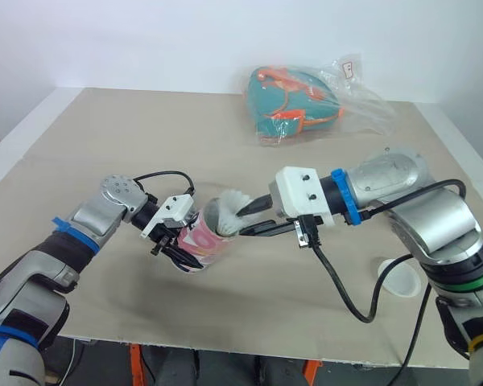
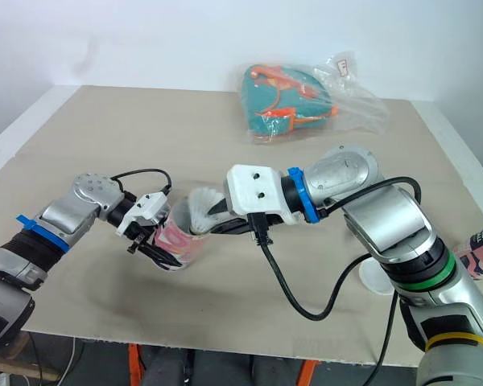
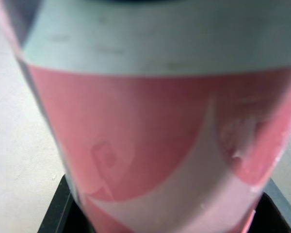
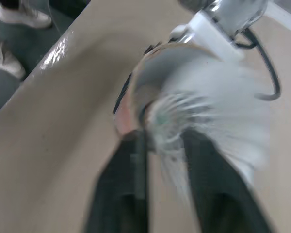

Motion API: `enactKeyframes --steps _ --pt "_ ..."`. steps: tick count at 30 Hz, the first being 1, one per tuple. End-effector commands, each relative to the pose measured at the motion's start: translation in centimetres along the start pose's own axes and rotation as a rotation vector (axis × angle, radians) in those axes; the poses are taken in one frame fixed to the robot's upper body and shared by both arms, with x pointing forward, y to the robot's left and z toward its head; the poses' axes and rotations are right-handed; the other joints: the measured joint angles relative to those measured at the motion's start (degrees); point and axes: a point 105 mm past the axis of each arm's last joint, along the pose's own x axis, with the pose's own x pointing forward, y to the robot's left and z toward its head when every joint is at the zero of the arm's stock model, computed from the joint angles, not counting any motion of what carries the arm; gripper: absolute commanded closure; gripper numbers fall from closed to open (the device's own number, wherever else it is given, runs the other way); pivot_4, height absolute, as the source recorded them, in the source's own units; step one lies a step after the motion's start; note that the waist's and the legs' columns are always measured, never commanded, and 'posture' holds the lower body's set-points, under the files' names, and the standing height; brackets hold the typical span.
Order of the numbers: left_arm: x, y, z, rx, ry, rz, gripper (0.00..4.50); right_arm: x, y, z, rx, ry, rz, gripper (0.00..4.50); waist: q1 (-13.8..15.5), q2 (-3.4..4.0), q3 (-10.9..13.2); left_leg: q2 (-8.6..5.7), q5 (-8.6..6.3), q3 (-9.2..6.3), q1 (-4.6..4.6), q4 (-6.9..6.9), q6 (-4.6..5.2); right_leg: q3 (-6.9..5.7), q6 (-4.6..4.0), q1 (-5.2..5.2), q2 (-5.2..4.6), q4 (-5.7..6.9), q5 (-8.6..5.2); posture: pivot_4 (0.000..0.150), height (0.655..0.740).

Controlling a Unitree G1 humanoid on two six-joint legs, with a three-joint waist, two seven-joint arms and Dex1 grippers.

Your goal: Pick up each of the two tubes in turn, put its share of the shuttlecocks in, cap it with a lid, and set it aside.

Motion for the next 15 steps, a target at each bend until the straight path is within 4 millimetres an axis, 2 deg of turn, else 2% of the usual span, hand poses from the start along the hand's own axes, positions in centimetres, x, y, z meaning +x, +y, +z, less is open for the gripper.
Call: enactKeyframes --steps 1,5,8,9,11,12,15 --pt "1.1 -0.3 -0.1 0.017 -0.006 -0.031 2.32 -1.7 -0.4 2.9 -0.007 -0.142 -0.025 2.44 0.02 0.0 0.0 -0.01 0.0 0.0 -0.02 0.0 0.0 0.0 -0.03 0.0 0.0 0.0 0.01 0.15 0.74" --pt "1.2 -0.3 -0.2 0.02 -0.008 -0.033 2.32 -3.7 -0.6 3.0 0.059 -0.186 -0.117 2.44 0.43 -0.02 0.0 -0.08 0.0 -0.04 -0.07 0.0 0.0 -0.05 -0.17 0.01 -0.07 -0.01 0.09 0.15 0.74" --pt "1.3 -0.4 -0.3 0.022 -0.015 -0.031 2.32 -7.5 -0.1 0.6 0.209 -0.184 -0.375 2.44 0.75 -0.07 0.0 -0.12 -0.01 -0.17 -0.1 0.0 -0.01 -0.16 -0.21 0.1 -0.11 -0.06 0.07 0.15 0.74" --pt "1.3 -0.5 -0.4 0.021 -0.016 -0.031 2.32 -9.6 0.5 -1.2 0.288 -0.17 -0.53 2.44 1.14 -0.23 -0.06 -0.15 -0.02 -0.24 -0.12 0.0 -0.02 -0.22 -0.24 0.15 -0.12 -0.1 0.05 0.15 0.74" --pt "1.4 -0.6 -0.6 0.019 -0.015 -0.031 2.32 -12.4 2.1 -3.3 0.395 -0.148 -0.734 2.44 1.63 -0.28 -0.05 -0.23 -0.09 -0.45 -0.22 0.02 -0.13 -0.36 -0.28 0.24 -0.13 -0.13 -0.06 0.15 0.74" --pt "1.4 -0.6 -0.7 0.017 -0.014 -0.03 2.32 -13.5 3.1 -3.8 0.443 -0.158 -0.807 2.44 1.64 -0.21 -0.05 -0.23 -0.13 -0.41 -0.25 0.04 -0.17 -0.28 -0.28 0.18 -0.12 -0.09 -0.08 0.15 0.74" --pt "1.3 -0.6 -0.8 0.017 -0.012 -0.025 2.32 -15.0 6.0 -5.6 0.556 -0.105 -0.943 2.44 1.61 0.07 -0.13 -0.23 -0.14 -0.49 -0.19 -0.03 -0.14 -0.32 -0.35 0.18 -0.05 -0.01 -0.13 0.15 0.74"
